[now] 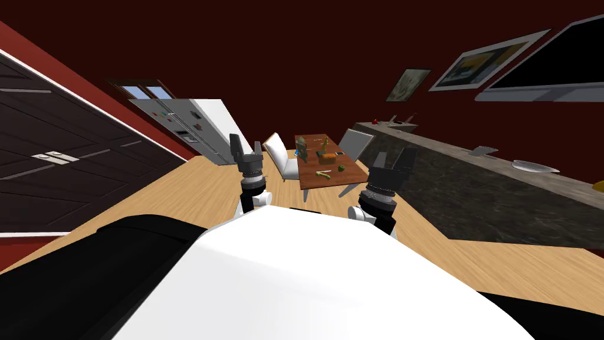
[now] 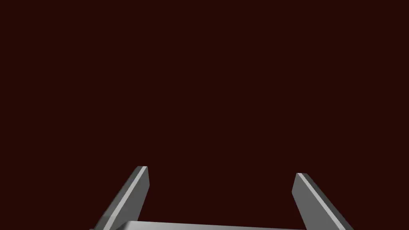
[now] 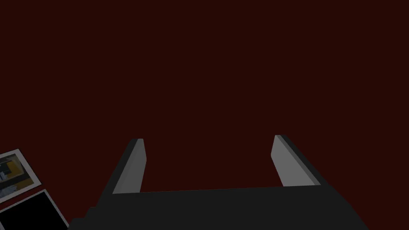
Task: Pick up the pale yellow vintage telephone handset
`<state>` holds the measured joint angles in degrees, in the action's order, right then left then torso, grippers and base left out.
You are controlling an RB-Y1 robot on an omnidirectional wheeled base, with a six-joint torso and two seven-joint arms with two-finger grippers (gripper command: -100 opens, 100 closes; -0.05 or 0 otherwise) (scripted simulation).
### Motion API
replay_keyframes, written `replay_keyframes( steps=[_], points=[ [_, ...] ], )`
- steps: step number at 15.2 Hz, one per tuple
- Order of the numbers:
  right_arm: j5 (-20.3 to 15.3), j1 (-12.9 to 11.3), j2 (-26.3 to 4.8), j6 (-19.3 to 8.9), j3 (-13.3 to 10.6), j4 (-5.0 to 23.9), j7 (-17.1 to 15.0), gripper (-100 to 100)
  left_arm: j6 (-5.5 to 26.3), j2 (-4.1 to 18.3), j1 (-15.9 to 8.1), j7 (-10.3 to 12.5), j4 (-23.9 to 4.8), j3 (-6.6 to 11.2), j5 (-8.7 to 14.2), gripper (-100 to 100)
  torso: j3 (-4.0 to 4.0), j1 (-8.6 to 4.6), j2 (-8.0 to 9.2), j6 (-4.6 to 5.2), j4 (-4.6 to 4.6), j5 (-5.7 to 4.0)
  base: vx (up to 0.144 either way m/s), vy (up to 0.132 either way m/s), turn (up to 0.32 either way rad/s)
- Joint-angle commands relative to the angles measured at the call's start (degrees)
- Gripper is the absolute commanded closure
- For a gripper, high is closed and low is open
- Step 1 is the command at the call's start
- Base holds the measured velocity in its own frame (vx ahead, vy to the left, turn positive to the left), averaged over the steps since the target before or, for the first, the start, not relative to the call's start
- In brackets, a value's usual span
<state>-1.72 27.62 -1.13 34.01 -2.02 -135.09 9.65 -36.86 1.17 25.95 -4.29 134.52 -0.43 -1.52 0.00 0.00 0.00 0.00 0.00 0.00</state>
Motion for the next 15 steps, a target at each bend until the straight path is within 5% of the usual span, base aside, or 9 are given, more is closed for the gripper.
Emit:
replay_keyframes(
  steps=[1, 10, 15],
  points=[
    [-1.01, 0.08, -2.78, -0.01, 0.12, 1.57, 0.08, -100, 0.0, 0.0, 0.0, 0.0, 0.0, 0.0, 0.0, 0, 0.0, 0.0, 0.0, 0.0, 0.0, 0.0, -0.004, 0.027, 0.127],
    [-5.83, 0.54, -10.3, -0.03, 0.68, 9.09, 0.47, -100, 0.0, -0.01, -0.01, 0.0, 0.0, -0.01, 0.0, 0, 0.01, 0.35, 0.02, -0.04, 0.0, 0.07, -0.009, 0.073, 0.158],
    [-10.24, 1.03, -15.56, -0.03, 1.16, 15.97, 0.84, -100, 0.0, -0.01, -0.01, 0.0, 0.0, -0.01, 0.0, 0, -0.01, 0.45, -0.01, -0.05, -0.01, 0.1, 0.003, 0.103, 0.235]
  ],
)
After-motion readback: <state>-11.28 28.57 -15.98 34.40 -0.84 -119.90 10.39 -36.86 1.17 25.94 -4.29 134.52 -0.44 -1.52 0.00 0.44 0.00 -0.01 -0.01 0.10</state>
